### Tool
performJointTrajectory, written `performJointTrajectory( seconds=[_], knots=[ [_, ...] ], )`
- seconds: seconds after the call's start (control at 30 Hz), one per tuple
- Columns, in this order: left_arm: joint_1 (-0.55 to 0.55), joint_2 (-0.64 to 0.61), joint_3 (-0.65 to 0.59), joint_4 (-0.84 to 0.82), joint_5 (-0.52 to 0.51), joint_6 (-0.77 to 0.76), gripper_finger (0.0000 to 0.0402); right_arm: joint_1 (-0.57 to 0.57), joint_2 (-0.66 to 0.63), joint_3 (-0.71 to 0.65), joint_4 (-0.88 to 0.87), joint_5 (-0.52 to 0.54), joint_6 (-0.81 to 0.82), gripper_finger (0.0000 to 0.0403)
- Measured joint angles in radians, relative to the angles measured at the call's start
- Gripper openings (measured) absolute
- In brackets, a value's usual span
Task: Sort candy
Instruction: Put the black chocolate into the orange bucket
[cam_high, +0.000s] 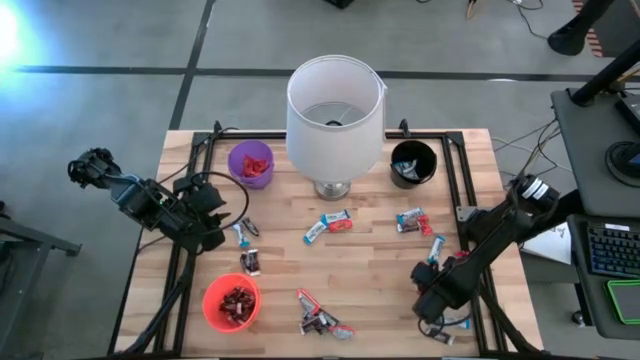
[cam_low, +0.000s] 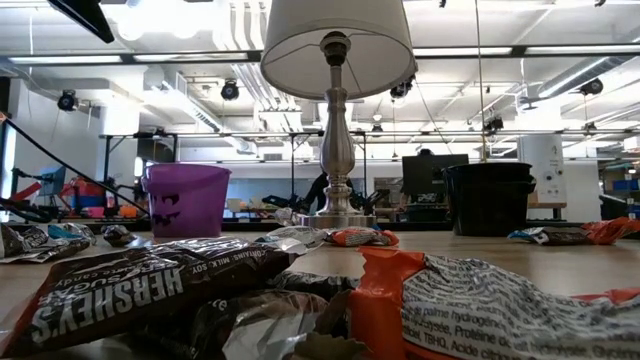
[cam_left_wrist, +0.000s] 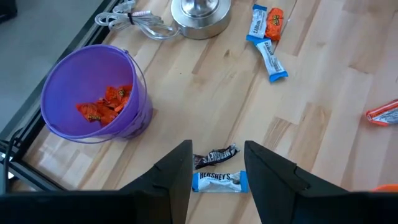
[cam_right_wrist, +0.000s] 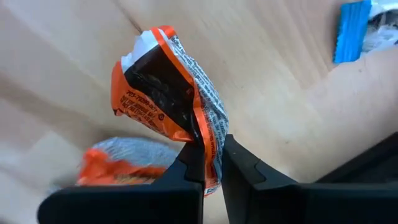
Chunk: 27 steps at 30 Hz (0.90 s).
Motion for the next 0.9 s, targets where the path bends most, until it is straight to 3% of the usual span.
performJointTrajectory(
  seconds=[0.1, 0.37, 0.67, 0.9],
  knots=[
    [0.000, 0.000, 0.000, 0.000, 0.000, 0.000, 0.0128, 0.000, -0.038, 0.012, 0.006, 0.007, 0.029, 0.0015],
    [0.000, 0.000, 0.000, 0.029, 0.002, 0.000, 0.0129, -0.023, -0.082, 0.088, 0.009, 0.151, 0.066, 0.0015],
    [0.000, 0.000, 0.000, 0.069, 0.047, 0.005, 0.0183, -0.127, -0.083, 0.191, 0.010, 0.264, -0.058, 0.0015],
    [0.000, 0.019, 0.000, 0.095, -0.039, 0.029, 0.0207, -0.221, -0.083, 0.266, 0.024, 0.343, -0.175, 0.0015]
  ],
)
